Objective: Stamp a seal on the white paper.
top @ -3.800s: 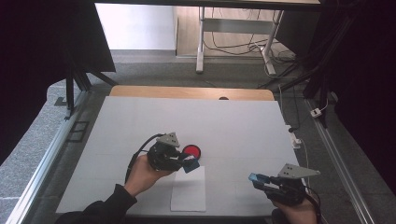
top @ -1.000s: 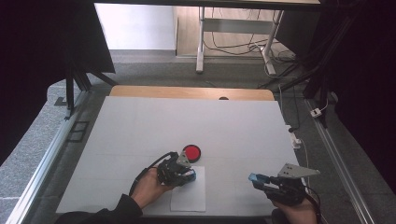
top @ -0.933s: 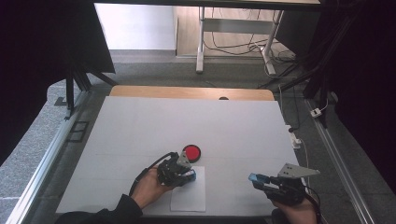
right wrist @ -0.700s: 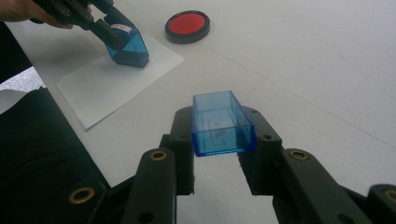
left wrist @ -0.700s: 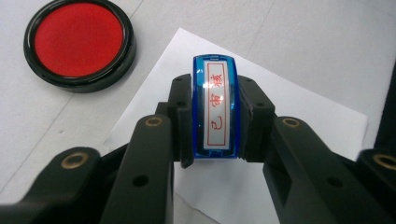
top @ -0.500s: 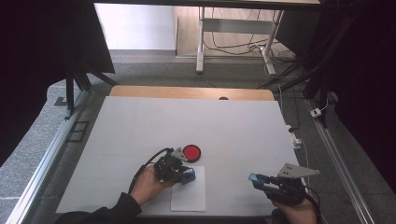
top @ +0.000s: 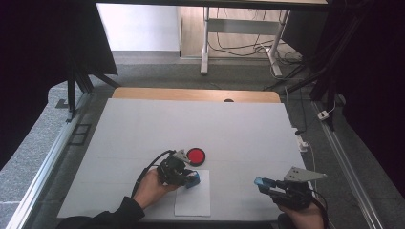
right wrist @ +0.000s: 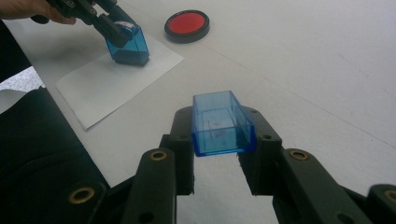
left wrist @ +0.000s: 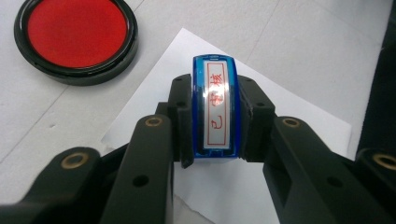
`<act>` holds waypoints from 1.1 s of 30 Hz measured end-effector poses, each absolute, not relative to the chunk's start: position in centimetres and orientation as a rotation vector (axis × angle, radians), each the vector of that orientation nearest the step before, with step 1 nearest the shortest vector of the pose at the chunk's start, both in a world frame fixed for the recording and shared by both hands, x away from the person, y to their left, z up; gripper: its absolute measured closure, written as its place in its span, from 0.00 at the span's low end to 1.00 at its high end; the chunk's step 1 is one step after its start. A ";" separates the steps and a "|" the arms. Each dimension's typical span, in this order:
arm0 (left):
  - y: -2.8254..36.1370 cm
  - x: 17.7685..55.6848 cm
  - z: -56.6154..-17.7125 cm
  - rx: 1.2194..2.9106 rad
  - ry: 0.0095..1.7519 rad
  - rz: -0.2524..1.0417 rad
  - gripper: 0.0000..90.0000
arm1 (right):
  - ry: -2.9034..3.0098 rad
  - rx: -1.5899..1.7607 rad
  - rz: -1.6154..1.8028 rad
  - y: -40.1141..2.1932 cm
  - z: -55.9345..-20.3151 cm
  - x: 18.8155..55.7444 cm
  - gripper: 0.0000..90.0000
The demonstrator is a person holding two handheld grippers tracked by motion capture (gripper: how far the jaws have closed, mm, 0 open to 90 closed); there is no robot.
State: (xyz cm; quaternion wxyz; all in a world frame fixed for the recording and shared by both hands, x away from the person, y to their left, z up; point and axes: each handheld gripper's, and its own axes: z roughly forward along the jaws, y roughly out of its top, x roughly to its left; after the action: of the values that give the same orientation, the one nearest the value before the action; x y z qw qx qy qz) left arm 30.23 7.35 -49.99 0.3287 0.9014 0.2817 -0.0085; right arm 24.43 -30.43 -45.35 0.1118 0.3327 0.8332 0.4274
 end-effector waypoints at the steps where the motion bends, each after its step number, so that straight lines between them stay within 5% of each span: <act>1: 7.3 30.1 -49.9 2.371 0.727 -0.009 0.78 | 2.446 0.976 1.255 -30.4 -45.4 24.4 0.76; 14: 6.4 29.1 -49.7 2.422 0.683 0.103 0.78 | 2.448 0.977 1.254 -30.4 -45.4 24.4 0.76; 33: 7.1 29.7 -49.8 2.390 0.690 0.041 0.78 | 2.441 0.980 1.273 -30.5 -45.4 24.4 0.76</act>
State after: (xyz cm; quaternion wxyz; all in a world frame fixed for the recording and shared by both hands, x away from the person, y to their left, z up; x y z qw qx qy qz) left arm 29.68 7.06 -49.75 0.3210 0.9097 0.2628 0.0157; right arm 24.44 -30.51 -45.37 0.1095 0.3332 0.8304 0.4329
